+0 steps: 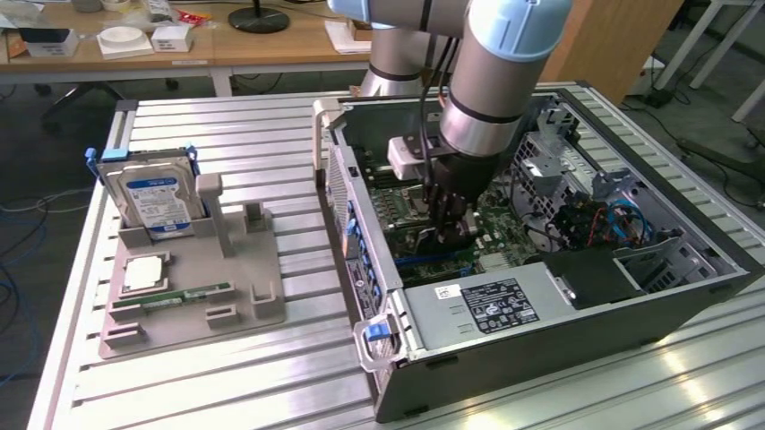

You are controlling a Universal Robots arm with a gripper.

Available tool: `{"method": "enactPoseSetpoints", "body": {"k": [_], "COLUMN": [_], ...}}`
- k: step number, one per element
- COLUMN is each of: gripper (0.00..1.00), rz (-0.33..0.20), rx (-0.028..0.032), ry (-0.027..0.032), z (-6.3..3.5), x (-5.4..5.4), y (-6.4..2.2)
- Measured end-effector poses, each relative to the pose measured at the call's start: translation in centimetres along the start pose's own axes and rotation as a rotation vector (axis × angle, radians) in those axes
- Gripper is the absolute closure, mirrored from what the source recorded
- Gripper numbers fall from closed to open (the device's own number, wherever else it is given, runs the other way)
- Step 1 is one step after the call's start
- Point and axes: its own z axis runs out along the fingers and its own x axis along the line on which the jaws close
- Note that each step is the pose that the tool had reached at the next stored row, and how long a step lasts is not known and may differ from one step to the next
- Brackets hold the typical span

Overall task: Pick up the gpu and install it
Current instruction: 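Insert the gpu into the slot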

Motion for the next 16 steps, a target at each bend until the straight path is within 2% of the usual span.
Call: {"method": "enactPoseSetpoints", "body": {"k": [16], "gripper": [0.73], "rz": [0.000], "rx": [-0.0001], "ry": [0.0003], "z": [0.50], "x": [0.02], "y": [0.02]}}
